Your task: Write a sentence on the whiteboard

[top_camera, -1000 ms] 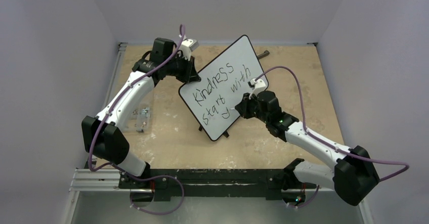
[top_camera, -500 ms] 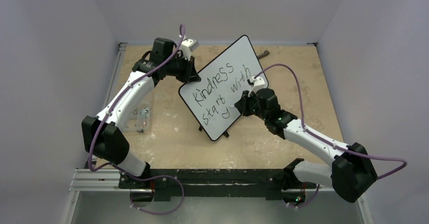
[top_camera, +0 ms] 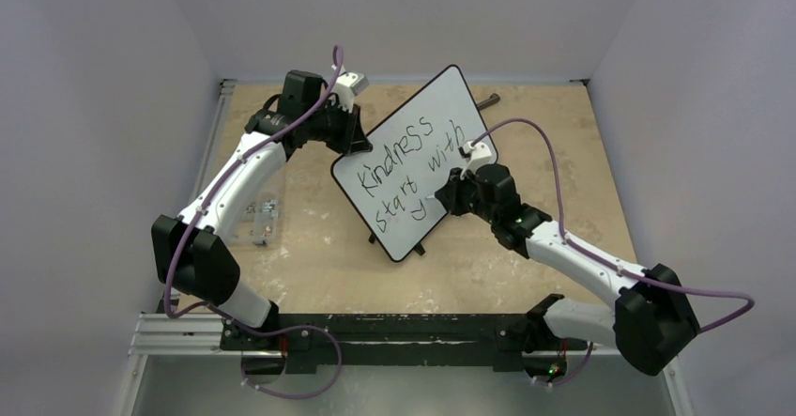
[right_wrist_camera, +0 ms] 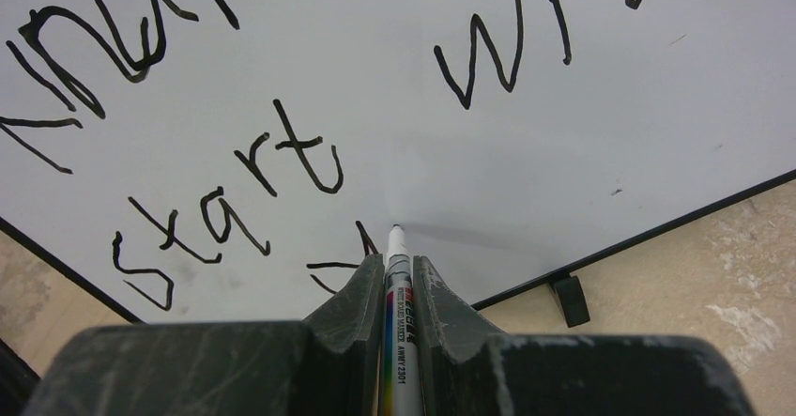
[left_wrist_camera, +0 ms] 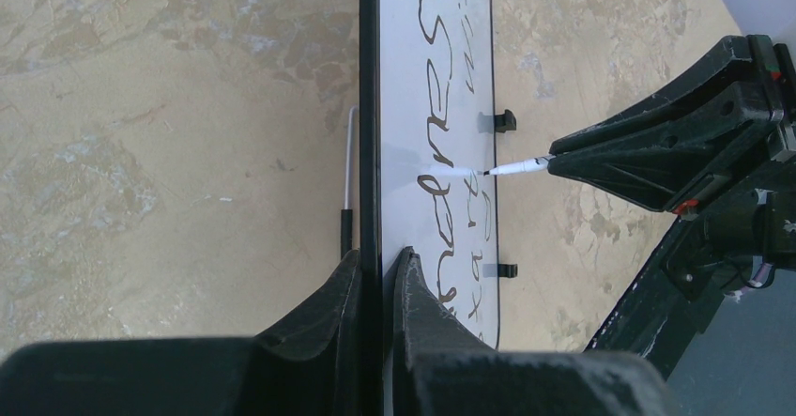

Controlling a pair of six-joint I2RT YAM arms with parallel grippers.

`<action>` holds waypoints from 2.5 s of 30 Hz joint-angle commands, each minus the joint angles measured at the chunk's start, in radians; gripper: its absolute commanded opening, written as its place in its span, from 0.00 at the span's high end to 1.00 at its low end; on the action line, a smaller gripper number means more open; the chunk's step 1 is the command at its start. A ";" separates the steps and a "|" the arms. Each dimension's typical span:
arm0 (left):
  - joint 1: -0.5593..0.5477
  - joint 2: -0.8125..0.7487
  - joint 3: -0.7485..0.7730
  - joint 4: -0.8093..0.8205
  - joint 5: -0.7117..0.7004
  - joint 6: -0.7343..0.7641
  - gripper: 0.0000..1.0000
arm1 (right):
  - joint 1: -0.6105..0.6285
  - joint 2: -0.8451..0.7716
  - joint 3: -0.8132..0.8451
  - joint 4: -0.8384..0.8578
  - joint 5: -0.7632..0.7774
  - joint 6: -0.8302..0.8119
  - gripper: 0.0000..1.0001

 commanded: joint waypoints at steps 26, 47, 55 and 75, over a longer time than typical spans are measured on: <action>-0.011 0.038 -0.017 -0.137 -0.125 0.118 1.00 | -0.009 0.017 0.094 -0.028 0.045 -0.049 1.00; -0.011 0.030 -0.018 -0.138 -0.124 0.118 1.00 | -0.008 0.019 0.024 0.016 -0.049 -0.013 1.00; -0.011 0.030 -0.018 -0.139 -0.127 0.119 1.00 | -0.008 0.001 -0.017 0.038 -0.082 0.010 1.00; -0.011 0.026 -0.017 -0.139 -0.124 0.119 1.00 | -0.008 0.003 0.072 -0.017 0.027 -0.020 1.00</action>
